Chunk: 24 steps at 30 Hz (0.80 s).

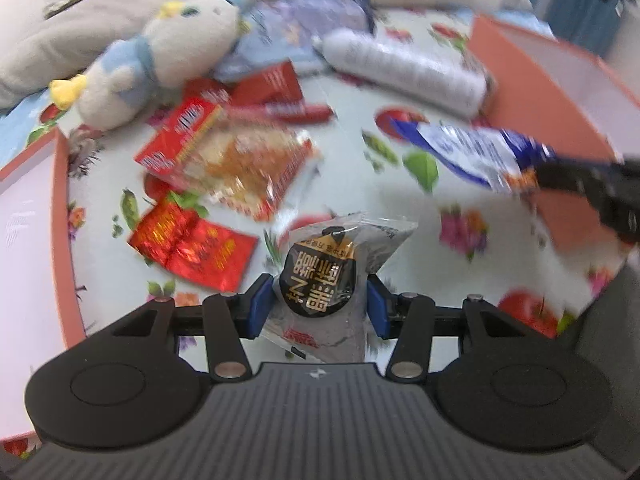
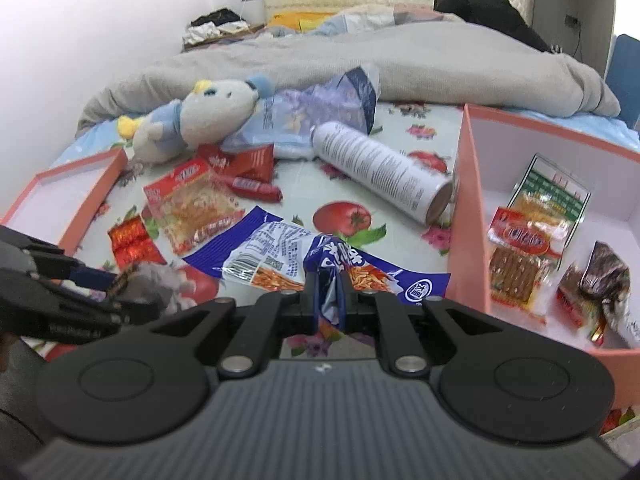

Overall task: Organize snacks
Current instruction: 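Lift both held packs and carry them over the pink box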

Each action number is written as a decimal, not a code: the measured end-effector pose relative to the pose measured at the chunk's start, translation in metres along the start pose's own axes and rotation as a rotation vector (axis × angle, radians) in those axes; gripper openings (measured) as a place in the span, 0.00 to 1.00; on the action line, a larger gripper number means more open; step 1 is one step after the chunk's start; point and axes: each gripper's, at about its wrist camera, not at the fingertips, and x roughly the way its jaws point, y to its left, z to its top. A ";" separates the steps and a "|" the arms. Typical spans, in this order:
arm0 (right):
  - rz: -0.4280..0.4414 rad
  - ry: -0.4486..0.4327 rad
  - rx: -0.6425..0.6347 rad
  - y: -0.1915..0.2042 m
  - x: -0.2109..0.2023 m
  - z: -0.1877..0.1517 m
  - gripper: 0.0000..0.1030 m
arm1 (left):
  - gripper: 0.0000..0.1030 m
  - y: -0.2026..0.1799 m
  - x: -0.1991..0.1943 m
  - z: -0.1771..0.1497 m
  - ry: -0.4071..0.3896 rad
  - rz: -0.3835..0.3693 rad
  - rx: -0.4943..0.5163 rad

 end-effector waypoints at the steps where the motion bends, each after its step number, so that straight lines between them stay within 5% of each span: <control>1: -0.004 -0.012 -0.004 0.000 -0.003 0.004 0.11 | 0.54 0.002 -0.004 0.007 -0.010 0.001 -0.030; 9: -0.032 -0.116 -0.011 -0.011 -0.032 0.037 0.11 | 0.54 0.002 -0.037 0.056 -0.116 -0.038 -0.166; 24: -0.140 -0.318 -0.010 -0.054 -0.087 0.098 0.11 | 0.54 -0.046 -0.099 0.148 -0.300 -0.098 -0.157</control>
